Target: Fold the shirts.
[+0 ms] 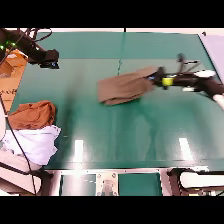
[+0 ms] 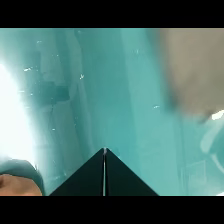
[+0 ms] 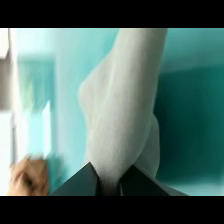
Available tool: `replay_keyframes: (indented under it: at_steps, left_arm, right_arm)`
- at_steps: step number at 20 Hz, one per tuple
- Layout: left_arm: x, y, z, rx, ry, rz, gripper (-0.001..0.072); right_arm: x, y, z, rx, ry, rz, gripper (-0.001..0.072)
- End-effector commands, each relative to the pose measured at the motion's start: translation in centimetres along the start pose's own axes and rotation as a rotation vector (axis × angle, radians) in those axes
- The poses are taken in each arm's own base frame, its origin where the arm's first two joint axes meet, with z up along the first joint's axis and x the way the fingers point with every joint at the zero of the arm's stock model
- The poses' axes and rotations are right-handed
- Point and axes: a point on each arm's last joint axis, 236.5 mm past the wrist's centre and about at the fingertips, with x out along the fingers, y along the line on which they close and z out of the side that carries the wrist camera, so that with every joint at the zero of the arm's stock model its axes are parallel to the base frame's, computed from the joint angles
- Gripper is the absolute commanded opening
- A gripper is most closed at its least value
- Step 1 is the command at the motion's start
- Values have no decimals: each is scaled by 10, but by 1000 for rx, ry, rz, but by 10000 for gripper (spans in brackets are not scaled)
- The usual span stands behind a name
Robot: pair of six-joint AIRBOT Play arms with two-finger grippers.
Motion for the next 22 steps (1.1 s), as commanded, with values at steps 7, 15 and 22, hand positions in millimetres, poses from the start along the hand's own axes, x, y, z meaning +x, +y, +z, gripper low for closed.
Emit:
replay_keyframes:
  at_steps: [7,15,22]
  left_arm:
    - [-1,1,10,0,-42,4,40]
    - [-1,1,15,0,-62,6,40]
    - [-1,1,13,1,-54,4,40]
  right_arm:
    - [-327,-194,22,345,-500,-505,15]
    - [-369,-330,-122,852,-693,-586,15]
    - [-334,-340,-153,941,-671,-577,15]
